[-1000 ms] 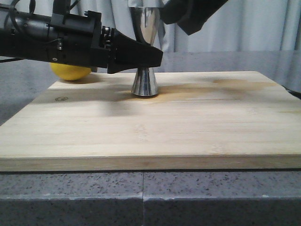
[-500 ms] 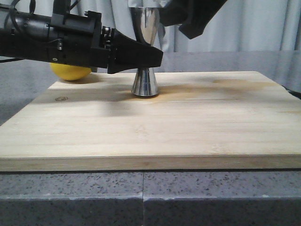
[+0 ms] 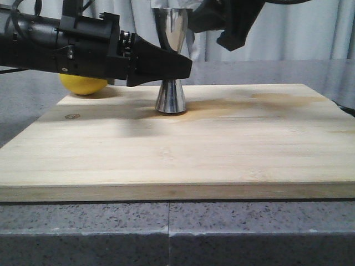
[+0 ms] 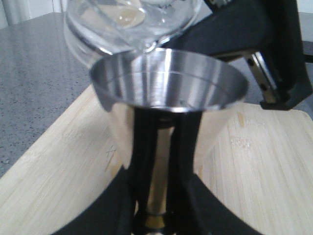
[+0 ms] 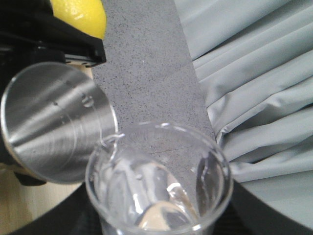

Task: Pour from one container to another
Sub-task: 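Carry the beaker with the right gripper above the jigger's upper cup, then tilt the beaker with the right gripper, pouring water into the jigger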

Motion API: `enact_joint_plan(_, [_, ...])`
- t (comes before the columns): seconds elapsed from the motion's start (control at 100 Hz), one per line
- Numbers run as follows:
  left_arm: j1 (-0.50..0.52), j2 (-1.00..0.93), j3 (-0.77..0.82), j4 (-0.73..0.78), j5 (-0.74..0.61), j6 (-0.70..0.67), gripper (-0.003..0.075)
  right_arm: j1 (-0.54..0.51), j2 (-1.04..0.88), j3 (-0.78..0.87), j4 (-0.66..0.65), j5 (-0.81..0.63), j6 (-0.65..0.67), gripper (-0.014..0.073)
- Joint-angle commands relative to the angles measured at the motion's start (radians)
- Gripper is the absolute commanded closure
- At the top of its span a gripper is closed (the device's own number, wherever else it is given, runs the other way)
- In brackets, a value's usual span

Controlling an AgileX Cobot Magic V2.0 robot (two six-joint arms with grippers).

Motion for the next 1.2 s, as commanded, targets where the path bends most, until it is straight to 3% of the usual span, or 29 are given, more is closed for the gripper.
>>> enact_joint_plan(0.0, [-0.007,-0.046,-0.029,-0.079,0.104,-0.004,0.0739,0.001,-0.032,-0.038,-0.006,-0.001,0.003,0.0315])
enact_joint_plan(1.19, [-0.007,-0.046,-0.029,-0.079,0.104,-0.004,0.0739,0.001,-0.032,-0.068,-0.153,0.026,0.001,0.0315])
